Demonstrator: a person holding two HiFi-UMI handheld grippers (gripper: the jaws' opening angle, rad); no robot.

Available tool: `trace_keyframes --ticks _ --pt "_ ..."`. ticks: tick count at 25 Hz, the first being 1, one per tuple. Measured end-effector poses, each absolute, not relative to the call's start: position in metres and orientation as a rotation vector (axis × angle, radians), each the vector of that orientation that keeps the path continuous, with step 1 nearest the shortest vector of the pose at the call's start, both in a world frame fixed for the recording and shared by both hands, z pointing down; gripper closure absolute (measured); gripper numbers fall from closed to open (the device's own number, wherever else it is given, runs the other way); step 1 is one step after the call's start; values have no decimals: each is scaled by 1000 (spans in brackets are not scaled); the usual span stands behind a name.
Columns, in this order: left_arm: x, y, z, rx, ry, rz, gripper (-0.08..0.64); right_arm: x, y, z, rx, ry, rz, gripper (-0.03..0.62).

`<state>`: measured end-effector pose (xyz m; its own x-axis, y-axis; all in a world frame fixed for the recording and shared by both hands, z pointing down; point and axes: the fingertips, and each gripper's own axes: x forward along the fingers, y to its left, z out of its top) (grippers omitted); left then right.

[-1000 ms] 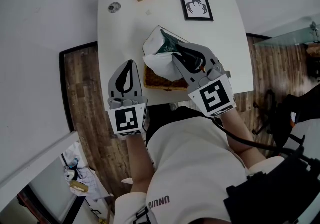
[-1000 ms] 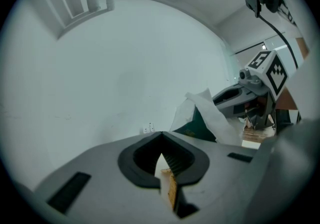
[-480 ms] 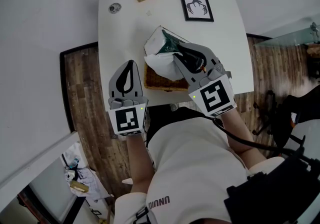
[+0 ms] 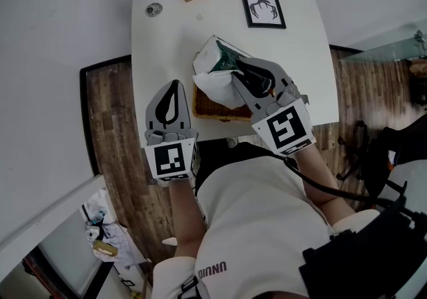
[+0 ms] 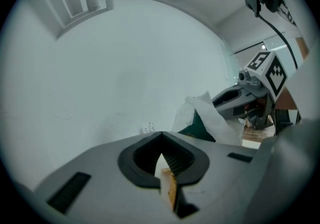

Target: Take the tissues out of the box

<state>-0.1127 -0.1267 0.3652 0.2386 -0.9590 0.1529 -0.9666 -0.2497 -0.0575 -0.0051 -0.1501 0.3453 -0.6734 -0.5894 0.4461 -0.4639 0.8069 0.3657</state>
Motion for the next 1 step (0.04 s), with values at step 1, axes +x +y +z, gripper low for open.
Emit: trace_keyframes --ticks 1 --pt "-113 -127 365 2434 -1893 242 548 -5 -150 345 770 -2427 -305 506"
